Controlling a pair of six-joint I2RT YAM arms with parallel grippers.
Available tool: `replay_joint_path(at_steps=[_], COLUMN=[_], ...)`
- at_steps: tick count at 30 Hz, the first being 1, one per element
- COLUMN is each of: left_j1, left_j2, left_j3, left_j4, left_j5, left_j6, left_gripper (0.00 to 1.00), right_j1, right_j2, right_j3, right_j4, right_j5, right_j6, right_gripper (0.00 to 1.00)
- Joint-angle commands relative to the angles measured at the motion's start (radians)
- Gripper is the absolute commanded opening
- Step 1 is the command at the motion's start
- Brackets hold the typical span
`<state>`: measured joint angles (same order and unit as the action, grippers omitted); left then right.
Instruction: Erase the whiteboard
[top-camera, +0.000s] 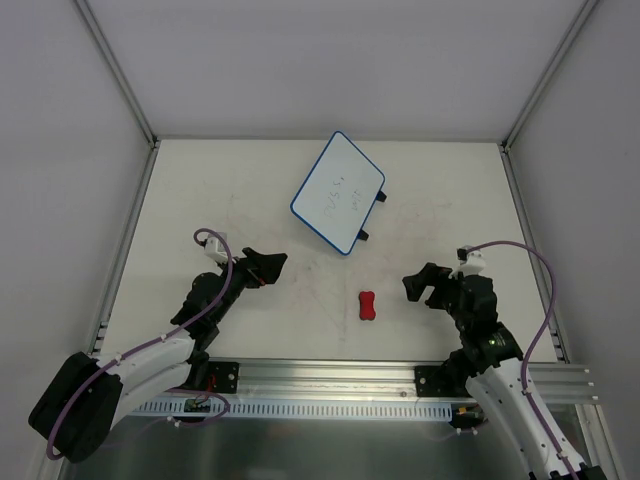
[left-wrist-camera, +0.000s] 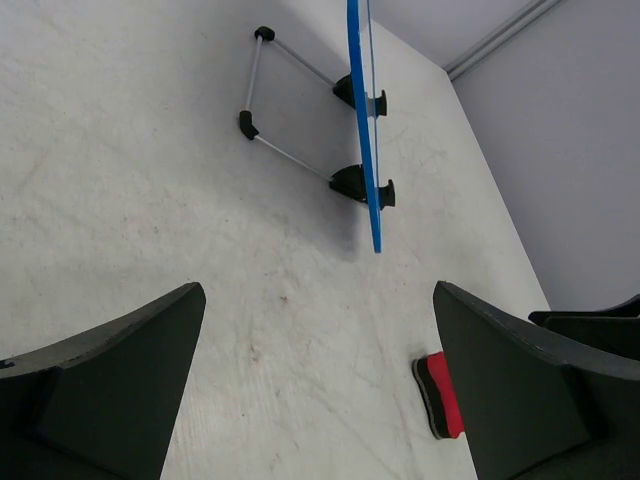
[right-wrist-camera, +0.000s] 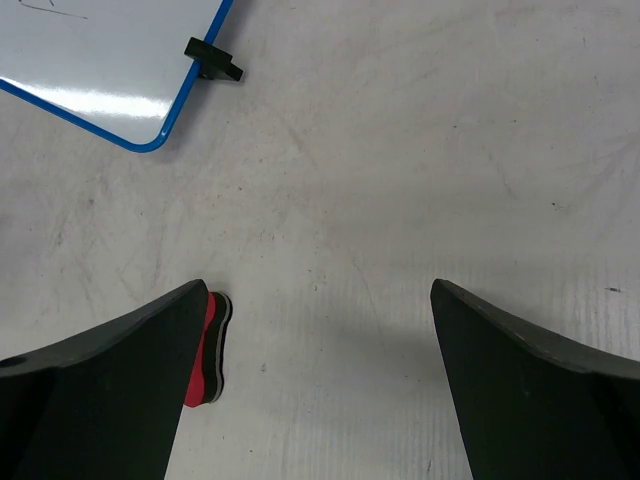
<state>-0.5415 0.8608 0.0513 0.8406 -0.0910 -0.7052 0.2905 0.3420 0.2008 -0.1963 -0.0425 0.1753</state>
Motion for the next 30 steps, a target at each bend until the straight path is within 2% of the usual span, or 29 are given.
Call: replay_joint_path(at_steps=[1,4,7,8,10,11,16,19,26,30], left_j1=[0.011,0.011,0.009,0.009,0.009,0.011,0.011,0.011,0.011,0.009], left_j2=[-0.009,-0.003,0.001,0.003,0.006,0.006,0.007,0.006,0.014,0.006], left_j3=[-0.013,-0.025,-0.021,-0.021,-0.018,-0.018,-0.018,-0.018,-0.014,-0.018], left_j4=[0.074,0.115,0.115,0.114,0.114,0.114,0.114,0.110,0.110,0.106], left_j5=[-0.007,0.016,0.022,0.022,0.022,0.022,0.020,0.020,0.017,0.013], left_j6=[0.001,0.012,0.013,0.013,0.013,0.015,0.013,0.013,0.010,0.006], left_gripper=[0.99,0.99,0.99,0.99,0.99,0.99,0.99,0.99,0.99,0.99], right_j1=[0.004,0.010,0.094,0.122,0.229,0.266,0.501,0.555,0.664,0.694], right_j2=[-0.011,0.017,0.095,0.162,0.222,0.267,0.383,0.491,0.741,0.848], right_j3=[0.009,-0.003,0.052,0.067,0.118,0.132,0.264,0.327,0.520,0.575], right_j4=[0.047,0.111,0.060,0.048,-0.006,-0.020,-0.165,-0.233,-0.396,-0.411], right_j5=[-0.023,-0.118,-0.083,-0.074,-0.002,0.025,0.255,0.303,0.398,0.405], right_j6=[-0.008,-0.034,-0.004,0.006,0.044,0.058,0.156,0.191,0.305,0.322], right_gripper=[0.99,0.99,0.99,0.94,0.88,0.82,0.81,0.72,0.72,0.73])
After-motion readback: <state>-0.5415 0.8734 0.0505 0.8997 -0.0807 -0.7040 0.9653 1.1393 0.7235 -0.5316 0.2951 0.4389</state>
